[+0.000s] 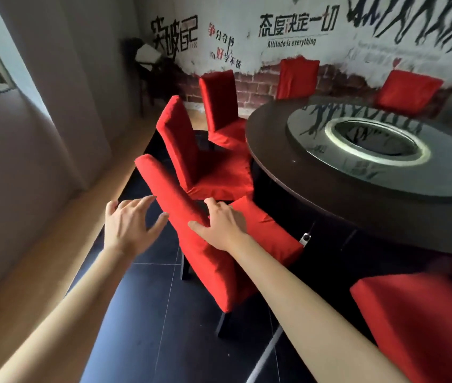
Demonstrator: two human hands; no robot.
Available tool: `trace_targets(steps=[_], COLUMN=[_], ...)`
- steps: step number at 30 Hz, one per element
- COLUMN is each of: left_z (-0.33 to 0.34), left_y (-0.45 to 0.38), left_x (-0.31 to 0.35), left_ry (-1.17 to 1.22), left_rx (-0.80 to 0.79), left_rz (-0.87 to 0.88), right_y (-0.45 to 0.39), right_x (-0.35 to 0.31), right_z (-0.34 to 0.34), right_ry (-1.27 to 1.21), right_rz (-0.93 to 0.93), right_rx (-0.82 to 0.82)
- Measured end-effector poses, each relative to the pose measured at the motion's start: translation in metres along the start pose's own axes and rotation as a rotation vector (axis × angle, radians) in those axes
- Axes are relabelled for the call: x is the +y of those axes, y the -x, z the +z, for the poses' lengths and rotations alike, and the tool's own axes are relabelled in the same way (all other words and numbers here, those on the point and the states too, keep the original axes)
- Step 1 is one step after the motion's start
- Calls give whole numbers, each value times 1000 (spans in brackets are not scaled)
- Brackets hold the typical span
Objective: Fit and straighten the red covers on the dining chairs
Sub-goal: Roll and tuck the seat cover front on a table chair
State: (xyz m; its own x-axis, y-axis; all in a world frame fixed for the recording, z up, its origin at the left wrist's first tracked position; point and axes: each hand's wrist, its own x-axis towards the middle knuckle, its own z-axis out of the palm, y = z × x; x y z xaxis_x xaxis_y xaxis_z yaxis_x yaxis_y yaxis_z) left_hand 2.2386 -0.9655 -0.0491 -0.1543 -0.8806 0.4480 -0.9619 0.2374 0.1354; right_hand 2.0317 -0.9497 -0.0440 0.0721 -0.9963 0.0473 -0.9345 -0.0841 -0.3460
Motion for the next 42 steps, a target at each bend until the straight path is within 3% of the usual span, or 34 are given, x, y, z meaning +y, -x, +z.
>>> trace_targets(steps=[9,15,20,31,38,42], left_z=[73,107,127,141,143,143], left_y=[-75,-105,-126,-145,-143,-133], left_x=[-40,-62,-55,-45,-38,-30], left_ry=[170,198,203,86,212,304], left_rx=[-257,-374,-481,-444,-340,-218], left_rz=[254,470,570,797,938,925], right_y=[-20,-21,-18,-18,-6,8], right_x=[-9,-36,-48,-54,-51,-47], right_z=[48,64,70,75,76,76], right_ry=[47,38,113,192,214,230], right_rz=[348,607,666,663,662,671], right_rx=[-237,-144,-26,55,87,85])
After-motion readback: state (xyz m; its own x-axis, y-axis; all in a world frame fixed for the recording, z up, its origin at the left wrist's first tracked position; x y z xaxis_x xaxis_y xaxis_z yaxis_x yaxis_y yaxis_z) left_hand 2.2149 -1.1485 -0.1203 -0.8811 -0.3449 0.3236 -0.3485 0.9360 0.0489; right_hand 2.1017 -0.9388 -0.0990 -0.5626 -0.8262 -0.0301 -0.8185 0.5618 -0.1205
